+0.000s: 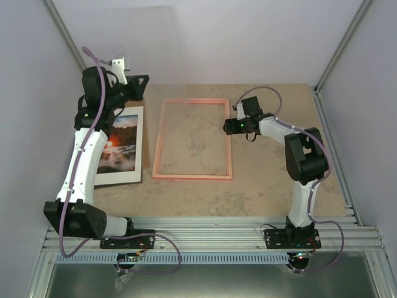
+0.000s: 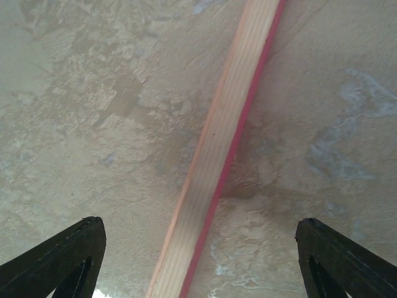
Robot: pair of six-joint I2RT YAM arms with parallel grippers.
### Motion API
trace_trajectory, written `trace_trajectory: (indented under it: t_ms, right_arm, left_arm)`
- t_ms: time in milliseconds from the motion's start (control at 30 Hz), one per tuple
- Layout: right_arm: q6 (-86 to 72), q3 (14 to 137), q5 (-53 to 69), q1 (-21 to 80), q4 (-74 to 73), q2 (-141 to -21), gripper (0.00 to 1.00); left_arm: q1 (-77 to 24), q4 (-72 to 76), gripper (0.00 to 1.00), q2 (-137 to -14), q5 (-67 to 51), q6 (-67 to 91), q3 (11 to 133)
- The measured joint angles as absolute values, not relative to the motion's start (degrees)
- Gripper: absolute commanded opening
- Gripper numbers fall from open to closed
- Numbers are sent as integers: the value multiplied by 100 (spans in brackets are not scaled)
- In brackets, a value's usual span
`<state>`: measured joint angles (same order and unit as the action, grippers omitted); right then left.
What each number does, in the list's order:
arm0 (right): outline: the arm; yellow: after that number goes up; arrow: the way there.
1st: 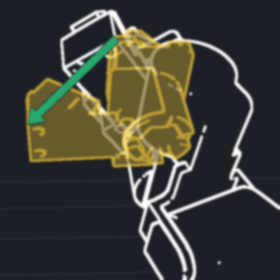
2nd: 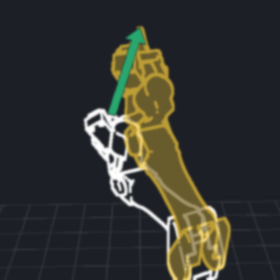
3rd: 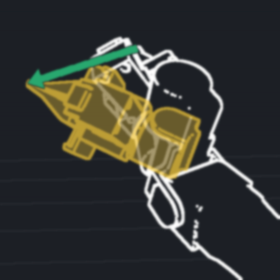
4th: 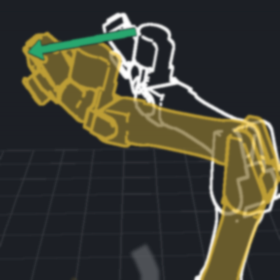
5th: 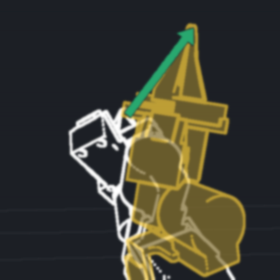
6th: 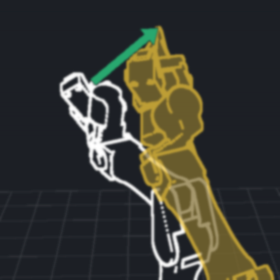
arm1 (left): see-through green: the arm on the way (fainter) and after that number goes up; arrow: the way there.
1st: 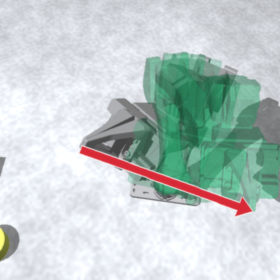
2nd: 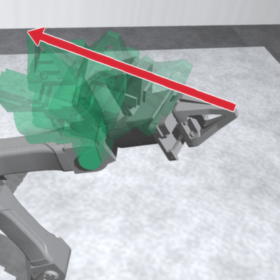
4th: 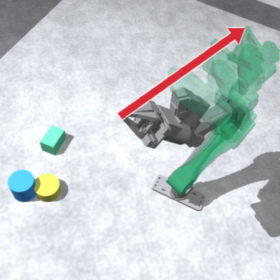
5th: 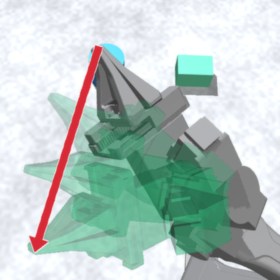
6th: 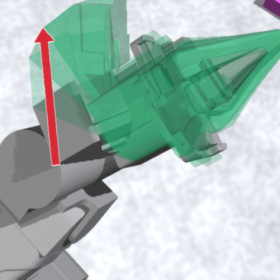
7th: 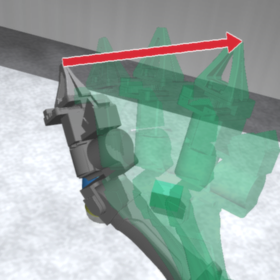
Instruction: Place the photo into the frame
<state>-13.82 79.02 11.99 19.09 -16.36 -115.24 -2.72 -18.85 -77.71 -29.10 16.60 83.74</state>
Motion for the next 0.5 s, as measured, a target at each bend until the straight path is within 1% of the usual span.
trace_trajectory:
  t_ms: [167,400,500]
  right_arm:
    - [-1435,7942,808,2126,-1636,-11664,74]
    - [-1481,7881,449,2193,-1662,-11911,50]
    - [-1422,7710,360,2193,-1516,-11841,42]
  left_arm:
    - [-272,-1894,0,-7771,-2880,1625,8385]
    - [-272,-1894,0,-7773,-2936,1629,8388]
    - [-272,-1894,0,-7789,-3055,1629,8390]
